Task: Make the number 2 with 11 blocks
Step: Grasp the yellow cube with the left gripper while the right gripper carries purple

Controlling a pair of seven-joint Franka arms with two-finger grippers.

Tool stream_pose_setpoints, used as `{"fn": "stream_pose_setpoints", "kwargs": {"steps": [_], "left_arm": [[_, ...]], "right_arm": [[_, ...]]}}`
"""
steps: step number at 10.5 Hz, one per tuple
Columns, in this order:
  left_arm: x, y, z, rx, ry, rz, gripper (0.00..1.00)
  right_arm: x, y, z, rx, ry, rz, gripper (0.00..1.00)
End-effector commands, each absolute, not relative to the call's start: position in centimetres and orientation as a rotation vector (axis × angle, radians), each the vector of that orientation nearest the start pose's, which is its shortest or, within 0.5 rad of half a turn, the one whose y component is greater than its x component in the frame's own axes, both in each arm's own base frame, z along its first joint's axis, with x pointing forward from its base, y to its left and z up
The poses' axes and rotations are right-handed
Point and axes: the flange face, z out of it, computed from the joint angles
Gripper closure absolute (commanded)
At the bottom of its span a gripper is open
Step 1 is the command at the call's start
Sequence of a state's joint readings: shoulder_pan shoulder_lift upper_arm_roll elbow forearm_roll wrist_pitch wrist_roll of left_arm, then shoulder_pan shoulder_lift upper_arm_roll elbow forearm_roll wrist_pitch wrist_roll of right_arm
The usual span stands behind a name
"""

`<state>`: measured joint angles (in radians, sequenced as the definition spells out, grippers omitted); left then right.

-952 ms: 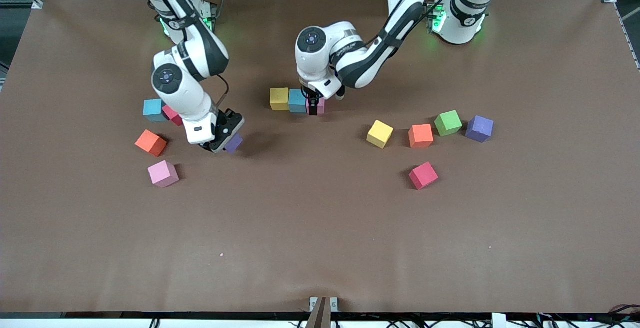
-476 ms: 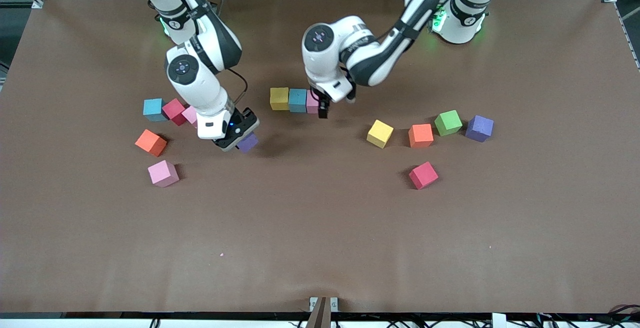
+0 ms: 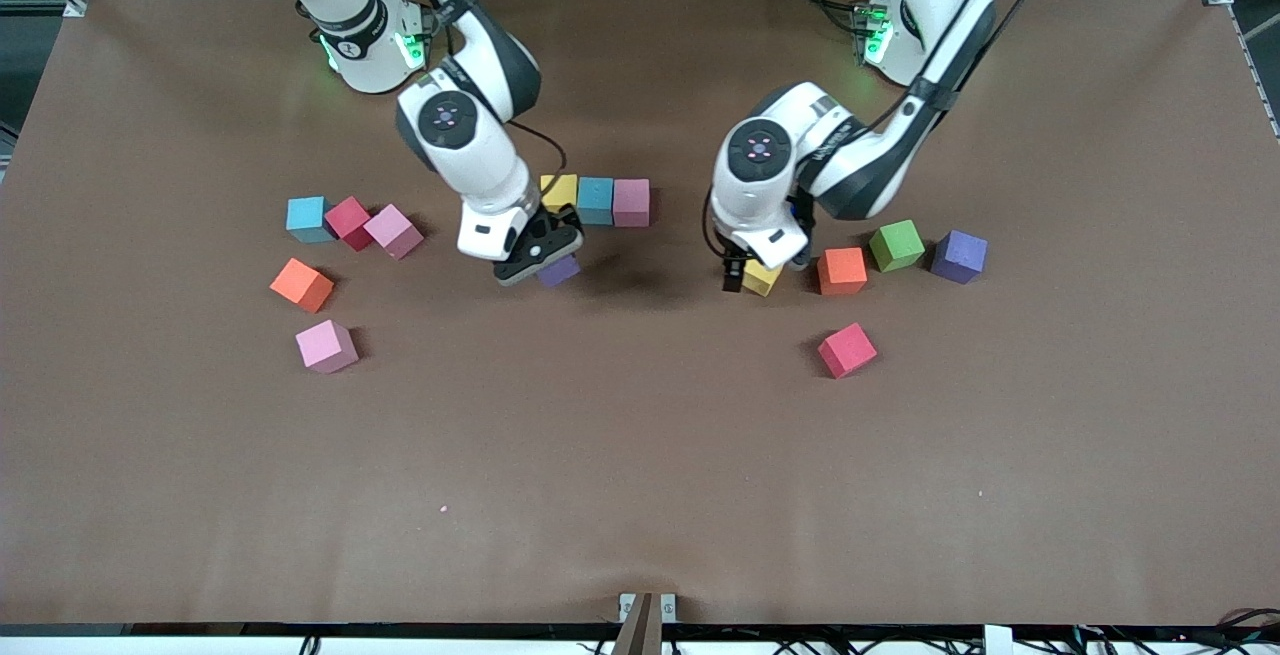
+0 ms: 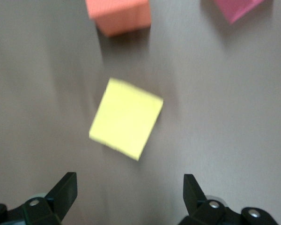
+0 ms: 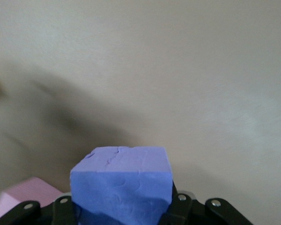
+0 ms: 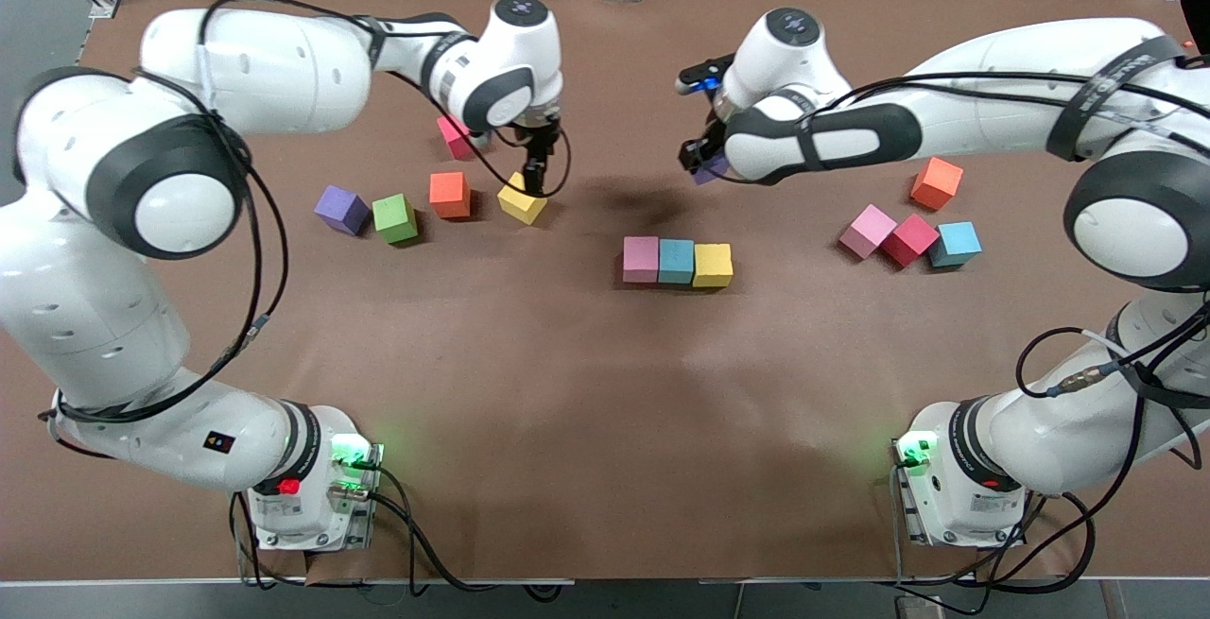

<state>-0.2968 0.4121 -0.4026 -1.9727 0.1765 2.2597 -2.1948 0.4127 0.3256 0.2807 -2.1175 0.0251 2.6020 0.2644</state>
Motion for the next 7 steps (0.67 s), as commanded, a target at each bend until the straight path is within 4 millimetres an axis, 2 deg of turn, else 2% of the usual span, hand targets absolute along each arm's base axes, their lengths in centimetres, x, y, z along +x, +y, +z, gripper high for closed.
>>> {"fn": "stream_pose_setpoints", "kwargs": {"steps": [1, 3, 4, 5, 6, 7], "left_arm": [[47.5, -33.8, 27.2, -2.411, -1.859, 0.026, 0.0], [49.5, -30.9, 27.1, -2.45, -1.817, 0.039, 0.0], [48.9, -30.6, 26.2, -2.459, -1.797, 0.046, 0.0], [47.8, -30.8, 25.4, -2.496, -1.78, 0.045, 0.0], [46.5, -31.4, 24.6, -2.562, -1.708, 0.045, 0.0], [46.0, -31.5, 24.4, -2.604, -1.669, 0.038, 0.0]], "right_arm": [[45.0, 43.0, 28.3, -2.919, -0.265, -0.127, 0.69], [44.2, 46.5, 28.5, -2.936, -0.074, -0.069, 0.72], [44.7, 47.3, 27.9, -2.972, -0.054, -0.048, 0.72], [44.1, 49.0, 26.1, -3.014, -0.054, -0.044, 0.73], [44.5, 49.7, 24.9, -3.052, -0.004, -0.088, 0.73], [44.4, 49.8, 24.0, -3.088, -0.022, -0.101, 0.73]]}}
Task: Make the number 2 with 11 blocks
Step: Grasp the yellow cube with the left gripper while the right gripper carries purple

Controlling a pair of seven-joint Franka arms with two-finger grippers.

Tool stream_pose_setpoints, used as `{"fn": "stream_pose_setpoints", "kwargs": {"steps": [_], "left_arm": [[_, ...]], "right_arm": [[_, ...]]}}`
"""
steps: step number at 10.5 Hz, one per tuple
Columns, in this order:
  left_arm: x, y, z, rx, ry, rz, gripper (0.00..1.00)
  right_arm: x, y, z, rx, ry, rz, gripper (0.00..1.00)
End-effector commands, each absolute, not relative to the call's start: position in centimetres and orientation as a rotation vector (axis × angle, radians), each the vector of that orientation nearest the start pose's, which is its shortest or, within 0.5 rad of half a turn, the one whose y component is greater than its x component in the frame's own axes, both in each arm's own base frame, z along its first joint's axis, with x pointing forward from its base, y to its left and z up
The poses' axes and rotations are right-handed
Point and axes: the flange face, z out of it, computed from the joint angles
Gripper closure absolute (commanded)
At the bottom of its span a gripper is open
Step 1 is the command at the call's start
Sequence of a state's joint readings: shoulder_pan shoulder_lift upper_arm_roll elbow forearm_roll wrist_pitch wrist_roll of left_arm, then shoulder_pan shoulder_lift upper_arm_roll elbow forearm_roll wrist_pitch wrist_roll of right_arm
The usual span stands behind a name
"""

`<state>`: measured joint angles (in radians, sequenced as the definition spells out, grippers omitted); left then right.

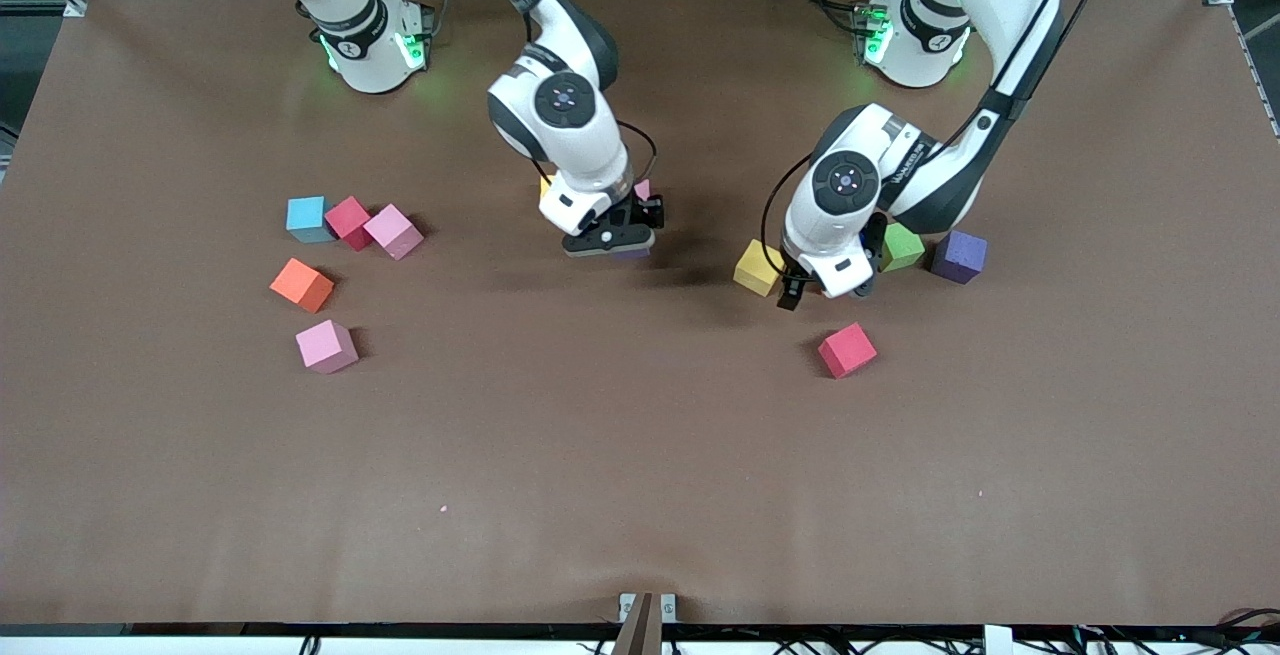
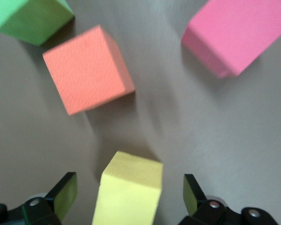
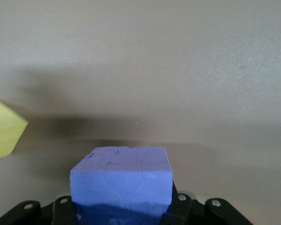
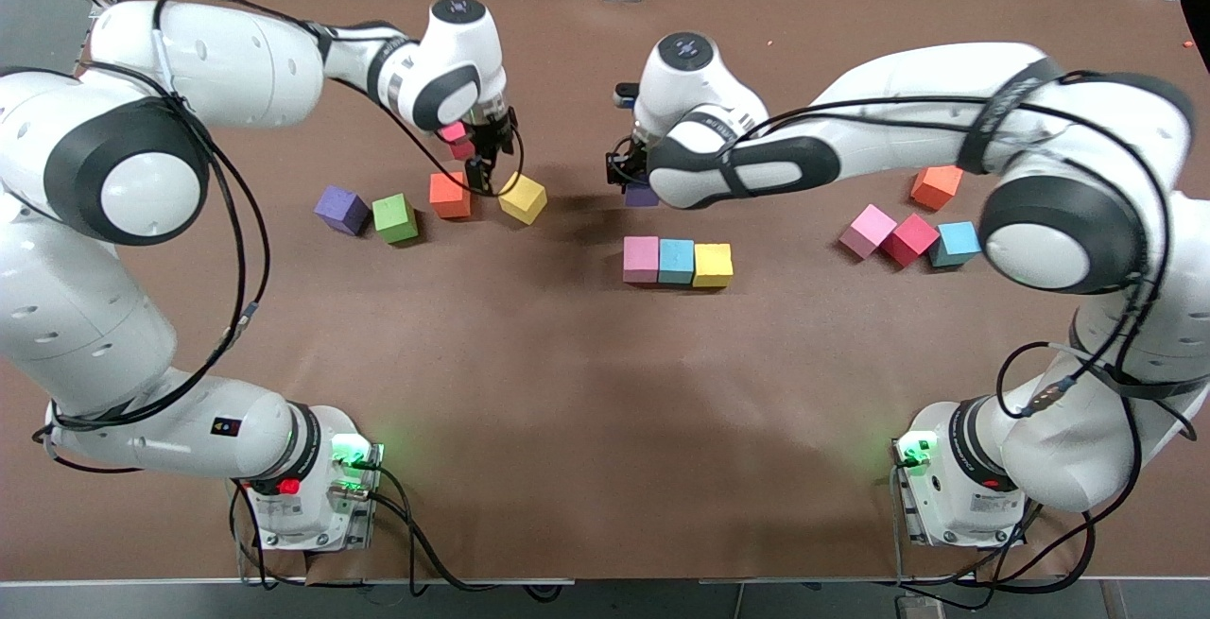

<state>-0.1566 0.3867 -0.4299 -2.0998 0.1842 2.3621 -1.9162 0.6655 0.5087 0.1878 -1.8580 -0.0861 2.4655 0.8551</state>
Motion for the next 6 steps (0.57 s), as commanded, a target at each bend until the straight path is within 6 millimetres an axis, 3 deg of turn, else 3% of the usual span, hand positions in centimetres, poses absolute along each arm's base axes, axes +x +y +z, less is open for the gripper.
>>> {"fn": "stream_pose_setpoints", "kwargs": {"steps": [1, 5, 6], "left_arm": [[45.7, -31.5, 24.0, -2.629, -1.632, 0.043, 0.0], [44.9, -32.4, 23.3, -2.682, -1.614, 0.057, 0.0], [44.9, -32.5, 22.9, -2.676, -1.628, 0.066, 0.0]], "right_arm": [[44.2, 49.5, 23.5, -3.104, -0.026, -0.089, 0.73], [43.3, 49.4, 21.2, -3.14, -0.046, -0.038, 0.73], [43.1, 48.2, 20.7, -3.162, -0.063, -0.039, 0.73]]}}
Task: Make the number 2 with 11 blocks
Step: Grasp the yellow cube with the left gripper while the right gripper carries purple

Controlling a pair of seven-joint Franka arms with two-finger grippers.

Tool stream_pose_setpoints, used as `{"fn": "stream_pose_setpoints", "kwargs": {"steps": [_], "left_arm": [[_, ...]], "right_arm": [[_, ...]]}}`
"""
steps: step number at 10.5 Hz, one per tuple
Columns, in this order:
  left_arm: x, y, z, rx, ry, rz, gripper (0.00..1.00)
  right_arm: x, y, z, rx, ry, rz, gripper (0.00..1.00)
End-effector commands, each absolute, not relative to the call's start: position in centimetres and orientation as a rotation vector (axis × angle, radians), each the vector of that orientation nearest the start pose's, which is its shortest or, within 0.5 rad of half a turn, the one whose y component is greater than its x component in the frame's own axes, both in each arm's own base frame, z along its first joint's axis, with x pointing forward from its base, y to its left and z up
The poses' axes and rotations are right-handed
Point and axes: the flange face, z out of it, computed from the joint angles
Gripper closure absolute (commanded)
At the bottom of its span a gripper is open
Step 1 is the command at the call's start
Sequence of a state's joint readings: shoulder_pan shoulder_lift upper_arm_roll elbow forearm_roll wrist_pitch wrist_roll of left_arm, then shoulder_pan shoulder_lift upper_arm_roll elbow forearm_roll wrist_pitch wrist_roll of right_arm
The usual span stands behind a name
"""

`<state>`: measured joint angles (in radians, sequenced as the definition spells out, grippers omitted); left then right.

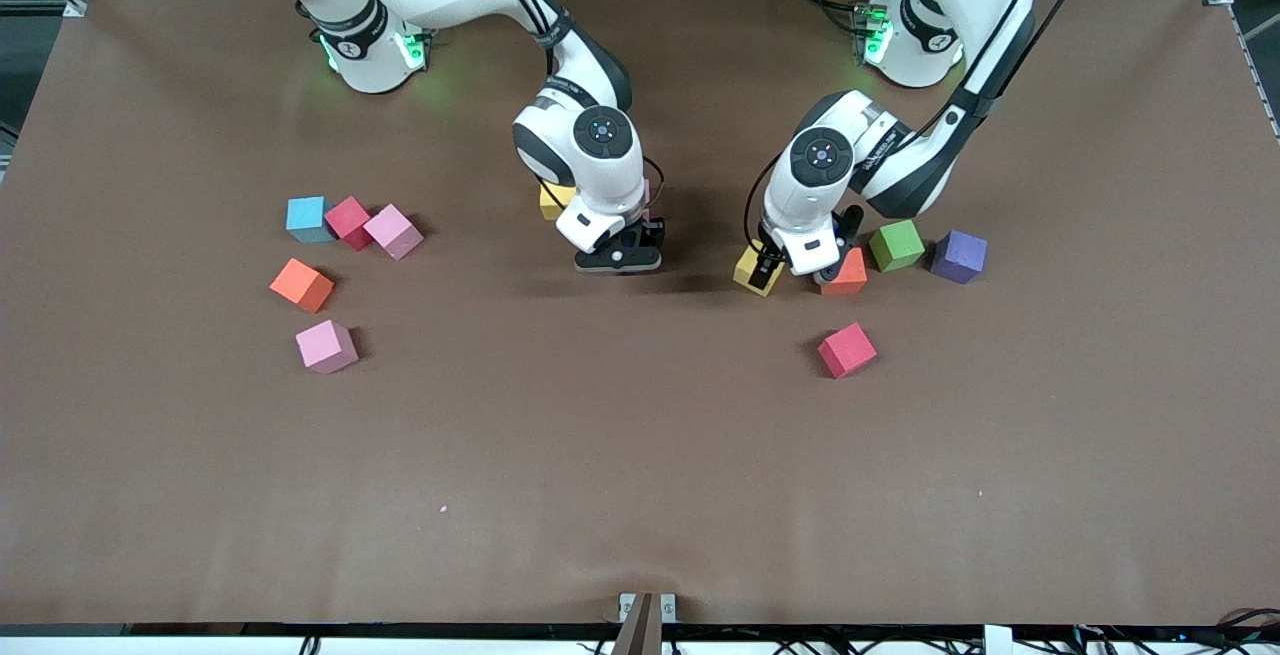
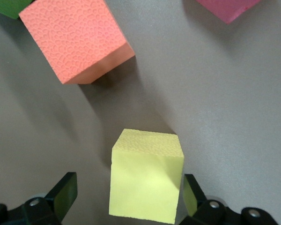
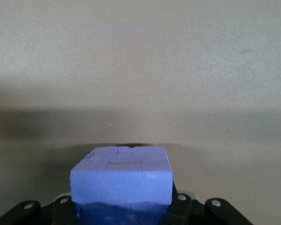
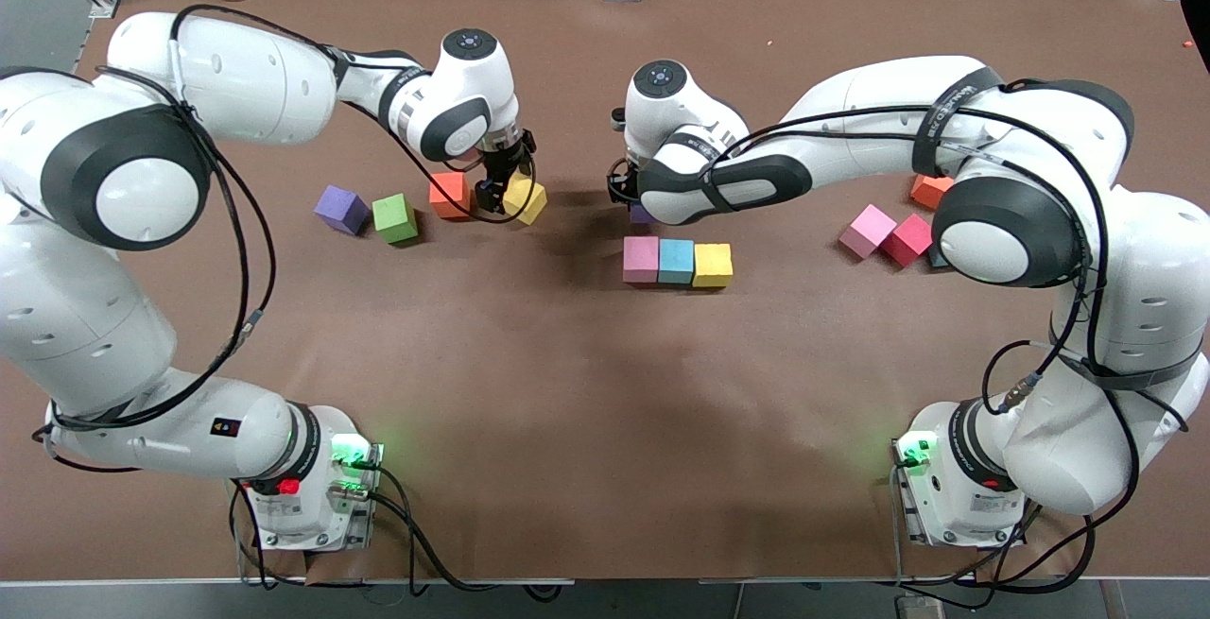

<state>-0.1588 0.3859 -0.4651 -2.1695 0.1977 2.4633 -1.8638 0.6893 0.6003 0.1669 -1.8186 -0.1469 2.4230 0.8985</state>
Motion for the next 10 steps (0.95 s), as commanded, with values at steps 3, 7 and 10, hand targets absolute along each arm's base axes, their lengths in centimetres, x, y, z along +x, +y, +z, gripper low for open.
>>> {"fn": "stream_pose_setpoints", "kwargs": {"steps": [3, 7, 10], "left_arm": [[44.8, -33.0, 21.6, -2.678, -1.633, 0.093, 0.0], [44.8, -33.1, 20.1, -2.696, -1.615, 0.1, 0.0], [45.1, -33.0, 20.1, -2.697, -1.62, 0.1, 0.0]], "right_arm": [[42.8, 48.3, 20.6, -3.152, -0.078, -0.056, 0.73], [42.0, 49.0, 19.9, -3.135, -0.102, -0.029, 0.73], [41.5, 48.4, 18.8, -3.106, -0.083, -0.027, 0.73]]}}
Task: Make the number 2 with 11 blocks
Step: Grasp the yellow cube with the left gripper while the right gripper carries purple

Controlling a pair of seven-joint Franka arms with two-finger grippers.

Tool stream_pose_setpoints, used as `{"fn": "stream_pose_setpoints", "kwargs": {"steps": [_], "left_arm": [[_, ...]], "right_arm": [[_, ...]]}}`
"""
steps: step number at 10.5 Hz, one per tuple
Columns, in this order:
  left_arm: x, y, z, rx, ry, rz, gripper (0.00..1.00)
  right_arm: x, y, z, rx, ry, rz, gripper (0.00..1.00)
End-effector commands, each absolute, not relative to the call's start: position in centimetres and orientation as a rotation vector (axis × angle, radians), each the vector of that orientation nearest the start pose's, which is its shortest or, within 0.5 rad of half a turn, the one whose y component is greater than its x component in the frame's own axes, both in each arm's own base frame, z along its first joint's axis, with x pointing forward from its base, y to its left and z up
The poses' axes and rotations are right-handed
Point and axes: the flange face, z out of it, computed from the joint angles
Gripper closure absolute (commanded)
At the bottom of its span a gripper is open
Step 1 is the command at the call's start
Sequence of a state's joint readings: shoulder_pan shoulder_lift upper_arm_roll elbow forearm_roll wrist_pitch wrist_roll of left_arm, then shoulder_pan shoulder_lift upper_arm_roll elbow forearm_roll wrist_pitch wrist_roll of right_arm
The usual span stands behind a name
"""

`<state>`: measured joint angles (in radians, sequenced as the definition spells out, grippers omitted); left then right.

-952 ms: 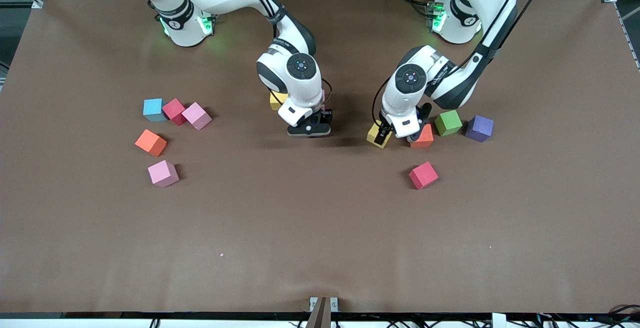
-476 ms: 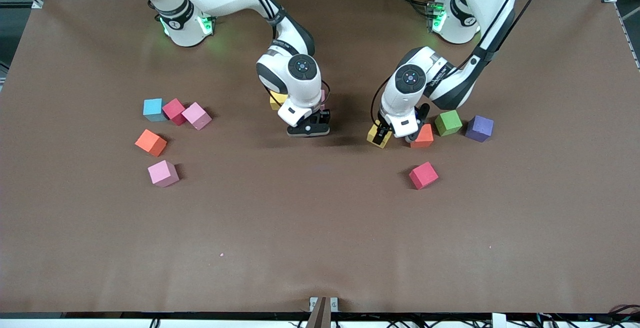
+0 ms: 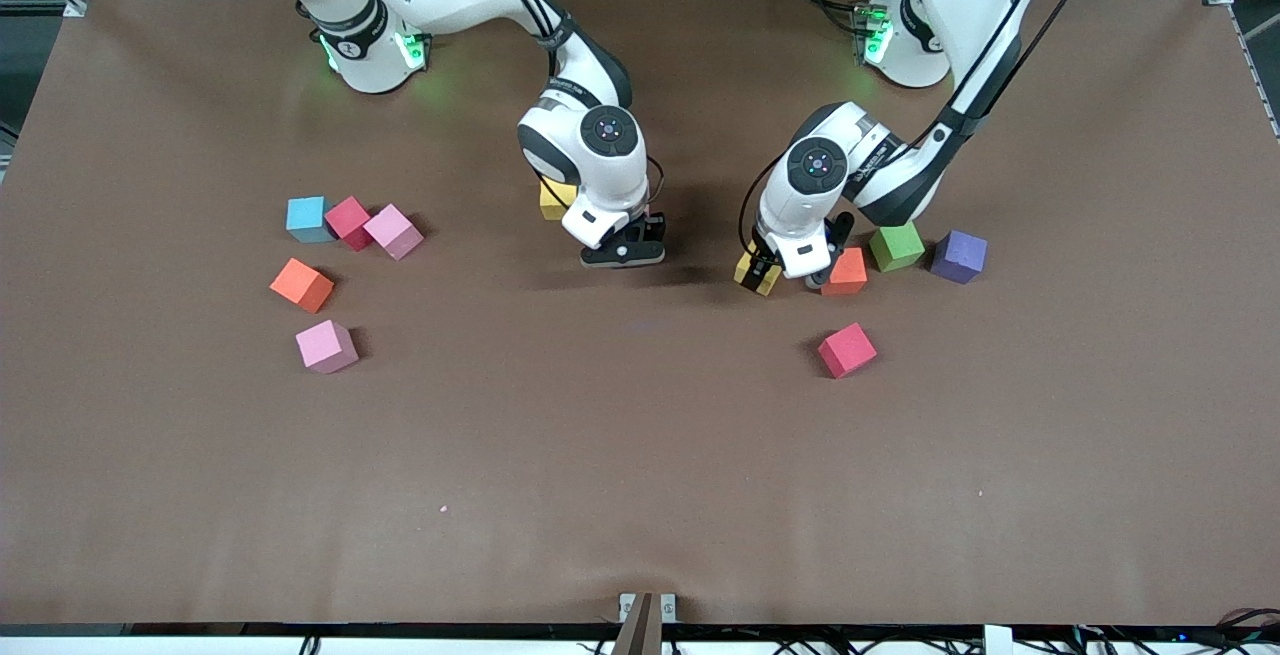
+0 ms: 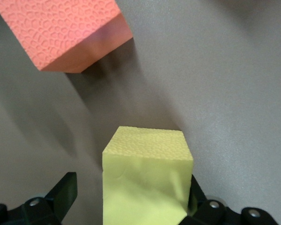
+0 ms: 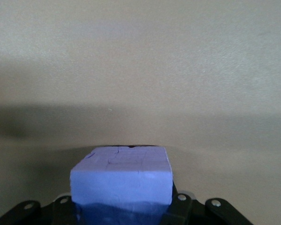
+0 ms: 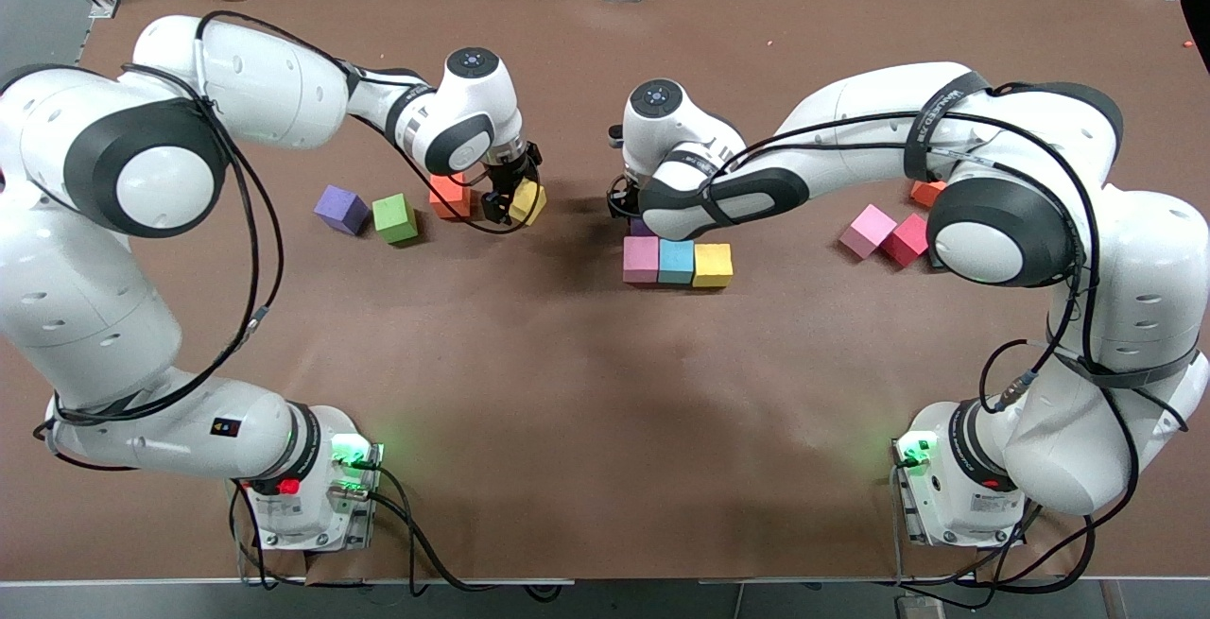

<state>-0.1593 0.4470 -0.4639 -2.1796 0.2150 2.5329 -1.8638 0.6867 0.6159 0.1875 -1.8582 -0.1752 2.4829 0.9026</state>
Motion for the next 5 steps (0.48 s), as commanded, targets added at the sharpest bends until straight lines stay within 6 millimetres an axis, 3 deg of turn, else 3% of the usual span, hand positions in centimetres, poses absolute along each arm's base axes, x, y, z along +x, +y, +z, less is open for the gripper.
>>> {"fn": "stream_pose_setpoints", "kwargs": {"steps": [1, 2, 3, 5], "left_arm": [[45.3, -33.1, 19.9, -2.697, -1.619, 0.105, 0.23], [45.6, -33.0, 20.0, -2.7, -1.62, 0.103, 0.45], [46.1, -33.0, 20.4, -2.713, -1.617, 0.095, 0.57], [47.5, -32.4, 21.3, -2.745, -1.596, 0.066, 0.58]], "right_arm": [[41.5, 48.4, 18.9, -3.1, -0.079, -0.017, 0.73], [41.1, 48.4, 18.7, -3.1, -0.077, -0.003, 0.73], [41.0, 48.4, 18.8, -3.089, -0.076, -0.004, 0.73], [40.7, 48.2, 18.5, -3.076, -0.074, -0.009, 0.73]]}}
